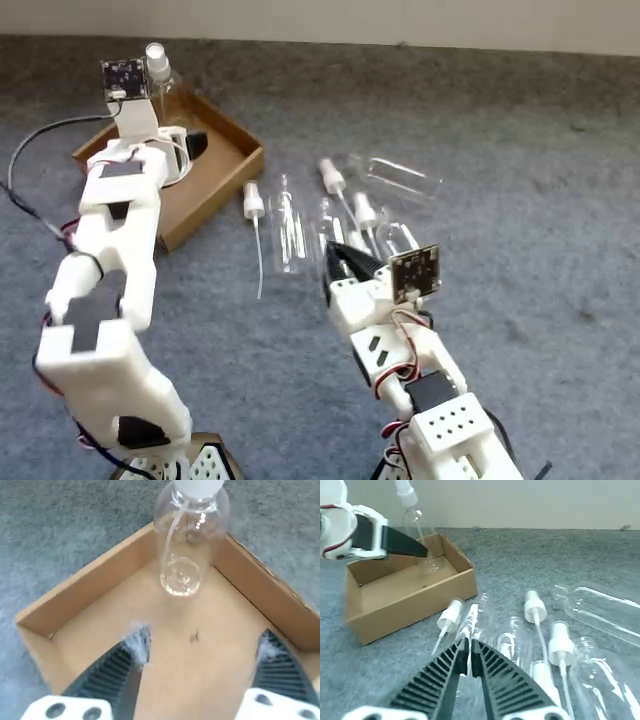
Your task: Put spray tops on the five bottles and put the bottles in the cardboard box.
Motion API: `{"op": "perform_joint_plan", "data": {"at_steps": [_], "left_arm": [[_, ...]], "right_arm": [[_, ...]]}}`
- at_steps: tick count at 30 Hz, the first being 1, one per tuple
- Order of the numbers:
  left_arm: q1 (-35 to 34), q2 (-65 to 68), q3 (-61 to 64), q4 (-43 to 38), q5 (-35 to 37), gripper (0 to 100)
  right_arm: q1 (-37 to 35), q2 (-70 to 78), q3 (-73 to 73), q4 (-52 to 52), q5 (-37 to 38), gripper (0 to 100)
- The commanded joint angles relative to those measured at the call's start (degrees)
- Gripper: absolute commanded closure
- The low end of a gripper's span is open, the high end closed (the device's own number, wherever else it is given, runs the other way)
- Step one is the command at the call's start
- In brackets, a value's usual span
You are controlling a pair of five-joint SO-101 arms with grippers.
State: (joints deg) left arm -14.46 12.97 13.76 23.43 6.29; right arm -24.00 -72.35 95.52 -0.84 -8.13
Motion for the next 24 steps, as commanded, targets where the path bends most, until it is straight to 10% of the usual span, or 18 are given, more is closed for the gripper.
{"op": "perform_joint_plan", "data": {"at_steps": [1,11,24], "left_arm": [[-0.22,-12.26,4.62,3.25,0.62,69],[8.04,-26.15,8.84,27.34,0.62,69],[23.43,-19.03,-9.19,45.19,4.92,69]], "right_arm": [[5.05,-0.57,3.3,-1.71,-0.62,99.0],[17.01,-0.57,3.03,-1.71,-0.7,99.0],[13.76,-0.57,3.3,-1.71,-0.62,99.0]]}}
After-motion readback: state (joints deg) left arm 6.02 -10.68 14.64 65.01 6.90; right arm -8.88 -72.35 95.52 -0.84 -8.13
